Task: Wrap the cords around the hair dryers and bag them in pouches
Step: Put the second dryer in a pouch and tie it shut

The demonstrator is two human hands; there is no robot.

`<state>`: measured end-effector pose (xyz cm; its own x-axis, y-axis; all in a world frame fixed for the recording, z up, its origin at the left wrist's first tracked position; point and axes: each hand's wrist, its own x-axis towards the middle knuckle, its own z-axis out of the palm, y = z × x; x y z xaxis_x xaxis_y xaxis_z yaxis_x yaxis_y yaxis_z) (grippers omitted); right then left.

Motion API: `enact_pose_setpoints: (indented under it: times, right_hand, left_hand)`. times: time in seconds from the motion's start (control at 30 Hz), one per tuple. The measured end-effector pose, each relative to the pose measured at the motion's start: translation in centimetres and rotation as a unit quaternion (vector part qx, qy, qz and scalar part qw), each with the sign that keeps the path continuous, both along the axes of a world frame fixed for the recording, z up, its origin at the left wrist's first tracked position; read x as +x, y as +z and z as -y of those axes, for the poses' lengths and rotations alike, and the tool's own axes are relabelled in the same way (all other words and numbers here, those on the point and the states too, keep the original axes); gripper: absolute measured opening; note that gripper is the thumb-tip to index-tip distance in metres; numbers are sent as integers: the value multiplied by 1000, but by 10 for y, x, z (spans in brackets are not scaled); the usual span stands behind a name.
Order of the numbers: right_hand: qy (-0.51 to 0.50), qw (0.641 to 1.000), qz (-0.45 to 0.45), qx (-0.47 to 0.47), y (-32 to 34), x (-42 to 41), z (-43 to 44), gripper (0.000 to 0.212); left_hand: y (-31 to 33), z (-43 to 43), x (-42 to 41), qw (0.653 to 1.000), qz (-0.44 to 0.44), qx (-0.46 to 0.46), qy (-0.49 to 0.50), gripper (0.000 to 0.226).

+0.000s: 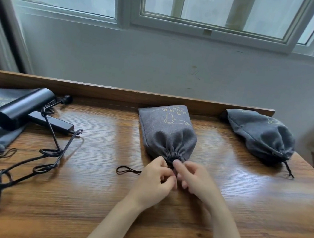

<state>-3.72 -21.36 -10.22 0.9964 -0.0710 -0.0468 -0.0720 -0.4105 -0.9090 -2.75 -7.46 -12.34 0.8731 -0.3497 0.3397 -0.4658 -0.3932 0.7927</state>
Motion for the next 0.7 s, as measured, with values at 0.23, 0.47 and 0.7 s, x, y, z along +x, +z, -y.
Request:
enact_pose_setpoints:
  times: [0.23, 0.47, 0.7]
  right_hand:
    - [-16, 968, -73, 240, 4, 1, -5, 27]
    - [-96, 910, -76, 397, 9, 5, 1, 25]
    - [-140, 897, -50, 416, 8, 6, 6, 27]
  left_hand:
    - [2, -3, 1, 997, 31, -12, 74, 34]
    - [4, -9, 8, 978, 60, 103, 170, 14]
    - [14, -23, 16, 981, -101, -1, 165, 33]
